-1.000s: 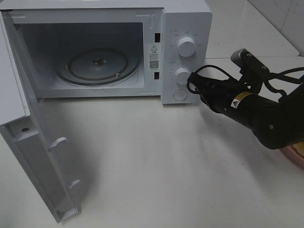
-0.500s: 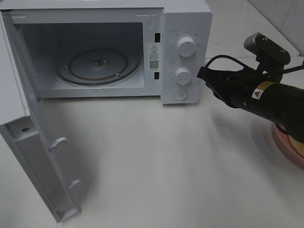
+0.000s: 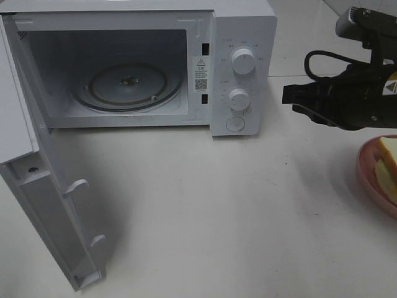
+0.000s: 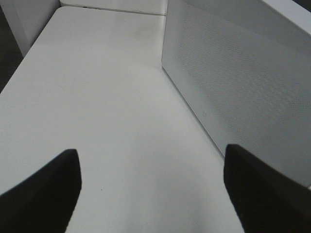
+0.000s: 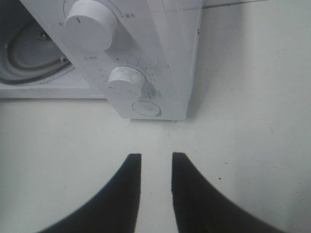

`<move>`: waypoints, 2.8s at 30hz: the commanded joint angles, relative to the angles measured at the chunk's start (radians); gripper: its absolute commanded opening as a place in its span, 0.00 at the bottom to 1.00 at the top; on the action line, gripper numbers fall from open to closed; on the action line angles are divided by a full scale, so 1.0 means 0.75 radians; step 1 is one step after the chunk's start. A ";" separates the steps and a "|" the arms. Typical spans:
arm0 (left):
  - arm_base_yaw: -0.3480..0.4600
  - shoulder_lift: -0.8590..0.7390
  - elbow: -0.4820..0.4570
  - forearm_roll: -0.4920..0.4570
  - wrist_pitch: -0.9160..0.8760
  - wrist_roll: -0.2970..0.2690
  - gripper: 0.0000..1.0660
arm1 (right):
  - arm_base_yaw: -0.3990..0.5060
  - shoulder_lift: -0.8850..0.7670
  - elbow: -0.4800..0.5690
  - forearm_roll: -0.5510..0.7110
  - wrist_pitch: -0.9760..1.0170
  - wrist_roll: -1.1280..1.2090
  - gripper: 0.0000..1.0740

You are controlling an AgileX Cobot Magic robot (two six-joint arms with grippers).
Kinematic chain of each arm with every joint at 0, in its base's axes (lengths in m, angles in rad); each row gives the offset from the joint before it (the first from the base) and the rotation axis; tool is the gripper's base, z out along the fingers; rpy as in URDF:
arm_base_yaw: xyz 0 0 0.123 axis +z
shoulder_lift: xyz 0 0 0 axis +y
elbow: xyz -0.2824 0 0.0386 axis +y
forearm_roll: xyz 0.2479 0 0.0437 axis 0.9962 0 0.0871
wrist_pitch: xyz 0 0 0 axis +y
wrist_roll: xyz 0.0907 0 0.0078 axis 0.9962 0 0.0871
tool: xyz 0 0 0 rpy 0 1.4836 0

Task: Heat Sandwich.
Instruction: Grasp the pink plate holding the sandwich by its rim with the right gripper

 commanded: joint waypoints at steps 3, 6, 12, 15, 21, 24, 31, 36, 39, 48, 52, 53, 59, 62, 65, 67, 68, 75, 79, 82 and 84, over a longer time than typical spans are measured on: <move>-0.005 -0.007 0.005 -0.011 -0.019 -0.001 0.72 | -0.029 -0.040 -0.159 -0.005 0.391 -0.160 0.39; -0.005 -0.007 0.005 -0.011 -0.019 -0.001 0.72 | -0.029 -0.040 -0.243 -0.007 0.591 -0.231 0.43; -0.005 -0.007 0.005 -0.011 -0.019 -0.001 0.72 | -0.031 -0.039 -0.357 -0.007 0.789 -0.284 0.60; -0.005 -0.007 0.005 -0.011 -0.019 -0.001 0.72 | -0.072 -0.039 -0.397 -0.013 0.853 -0.284 0.72; -0.005 -0.007 0.005 -0.011 -0.019 -0.001 0.72 | -0.179 0.000 -0.485 -0.032 1.087 -0.308 0.72; -0.005 -0.007 0.005 -0.011 -0.019 -0.001 0.72 | -0.244 0.060 -0.537 -0.059 1.184 -0.308 0.69; -0.005 -0.007 0.005 -0.011 -0.019 -0.001 0.72 | -0.368 0.248 -0.577 -0.092 1.209 -0.269 0.69; -0.005 -0.007 0.005 -0.011 -0.019 -0.001 0.72 | -0.373 0.367 -0.579 -0.156 1.187 -0.223 0.69; -0.005 -0.007 0.005 -0.011 -0.019 -0.001 0.72 | -0.373 0.407 -0.579 -0.156 1.161 -0.223 0.69; -0.005 -0.007 0.005 -0.011 -0.019 -0.001 0.72 | -0.373 0.549 -0.579 -0.185 1.063 -0.168 0.69; -0.005 -0.007 0.005 -0.011 -0.019 -0.001 0.72 | -0.373 0.605 -0.579 -0.233 1.044 -0.109 0.69; -0.005 -0.007 0.005 -0.011 -0.019 -0.001 0.72 | -0.373 0.619 -0.579 -0.249 1.044 -0.096 0.69; -0.005 -0.007 0.005 -0.011 -0.019 -0.001 0.72 | -0.373 0.679 -0.579 -0.263 1.004 -0.060 0.69; -0.005 -0.007 0.005 -0.011 -0.019 -0.001 0.72 | -0.373 0.689 -0.579 -0.263 1.001 -0.055 0.68; -0.005 -0.007 0.005 -0.011 -0.019 -0.001 0.72 | -0.373 0.720 -0.579 -0.263 0.999 -0.052 0.65; -0.005 -0.007 0.005 -0.011 -0.019 -0.001 0.72 | -0.373 0.725 -0.579 -0.263 0.997 -0.052 0.64; -0.005 -0.007 0.005 -0.011 -0.019 -0.001 0.72 | -0.373 0.737 -0.579 -0.264 0.989 -0.051 0.63; -0.005 -0.007 0.005 -0.011 -0.019 -0.001 0.72 | -0.373 0.777 -0.579 -0.331 0.963 0.033 0.59; -0.005 -0.007 0.005 -0.011 -0.019 -0.001 0.72 | -0.373 0.781 -0.579 -0.367 0.933 0.075 0.57; -0.005 -0.007 0.005 -0.011 -0.019 -0.001 0.72 | -0.373 0.784 -0.579 -0.367 0.927 0.077 0.55; -0.005 -0.007 0.005 -0.011 -0.019 -0.001 0.72 | -0.373 0.789 -0.579 -0.367 0.927 0.077 0.55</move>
